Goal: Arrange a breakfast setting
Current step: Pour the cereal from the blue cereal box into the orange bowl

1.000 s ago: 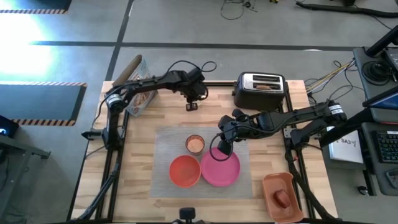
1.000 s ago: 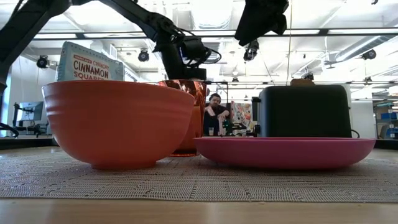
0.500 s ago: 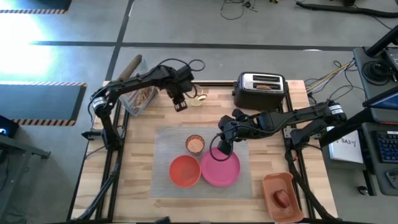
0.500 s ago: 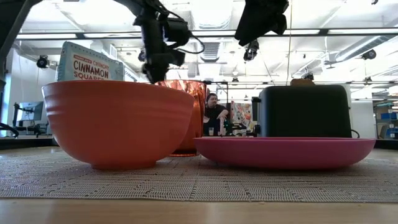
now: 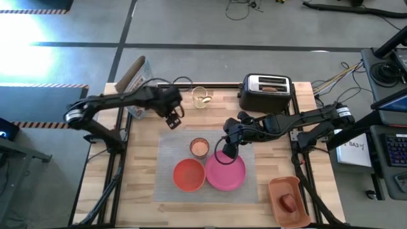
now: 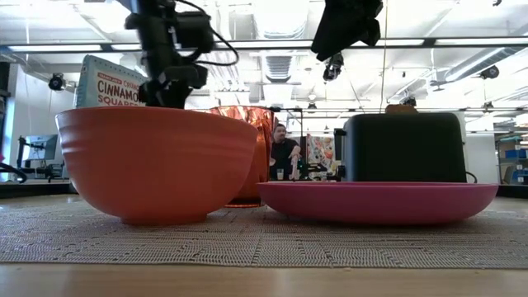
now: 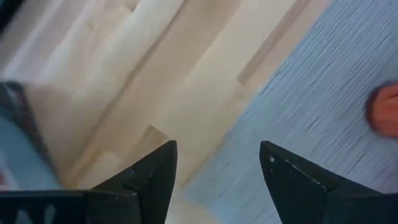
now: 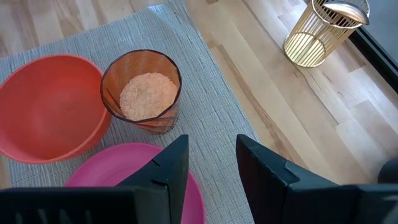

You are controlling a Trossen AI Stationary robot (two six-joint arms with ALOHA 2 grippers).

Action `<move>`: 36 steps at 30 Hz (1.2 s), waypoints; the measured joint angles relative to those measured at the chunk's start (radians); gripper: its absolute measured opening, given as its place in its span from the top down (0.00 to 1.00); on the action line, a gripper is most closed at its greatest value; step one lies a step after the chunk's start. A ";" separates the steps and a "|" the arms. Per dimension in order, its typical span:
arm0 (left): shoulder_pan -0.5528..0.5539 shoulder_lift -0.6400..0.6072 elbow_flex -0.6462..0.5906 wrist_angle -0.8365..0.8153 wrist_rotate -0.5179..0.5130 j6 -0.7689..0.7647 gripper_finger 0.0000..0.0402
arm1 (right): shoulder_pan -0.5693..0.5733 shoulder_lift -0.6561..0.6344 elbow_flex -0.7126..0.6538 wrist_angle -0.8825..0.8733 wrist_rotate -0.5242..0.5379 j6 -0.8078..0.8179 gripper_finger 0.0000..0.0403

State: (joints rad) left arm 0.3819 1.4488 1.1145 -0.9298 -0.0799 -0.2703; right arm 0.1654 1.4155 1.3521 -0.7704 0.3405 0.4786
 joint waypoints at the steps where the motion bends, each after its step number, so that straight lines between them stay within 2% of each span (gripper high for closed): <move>1: -0.012 -0.025 -0.034 0.024 -0.002 -0.046 0.46 | 0.000 0.000 0.000 0.000 0.000 0.000 0.69; 6: -0.086 -0.116 -0.172 0.111 -0.100 -0.315 0.45 | 0.000 0.000 0.000 0.001 0.000 0.000 0.69; 12: -0.177 -0.161 -0.261 0.115 -0.246 -0.614 0.45 | 0.000 0.000 0.000 0.002 0.000 0.000 0.69; 16: -0.225 -0.157 -0.279 0.061 -0.325 -0.797 0.45 | 0.000 0.000 0.000 0.002 0.000 0.000 0.69; 19: -0.241 -0.145 -0.279 -0.022 -0.326 -0.898 0.45 | 0.000 0.000 0.000 0.002 0.000 0.000 0.69; 25: -0.244 -0.148 -0.269 -0.173 -0.328 -0.991 0.44 | 0.000 0.000 0.000 0.002 0.000 0.000 0.69; 36: -0.244 -0.163 -0.258 -0.410 -0.334 -1.090 0.33 | 0.000 0.000 0.000 0.002 0.000 0.000 0.69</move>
State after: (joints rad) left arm 0.1379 1.2862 0.8570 -1.3396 -0.4140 -1.3603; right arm 0.1654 1.4155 1.3521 -0.7681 0.3405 0.4782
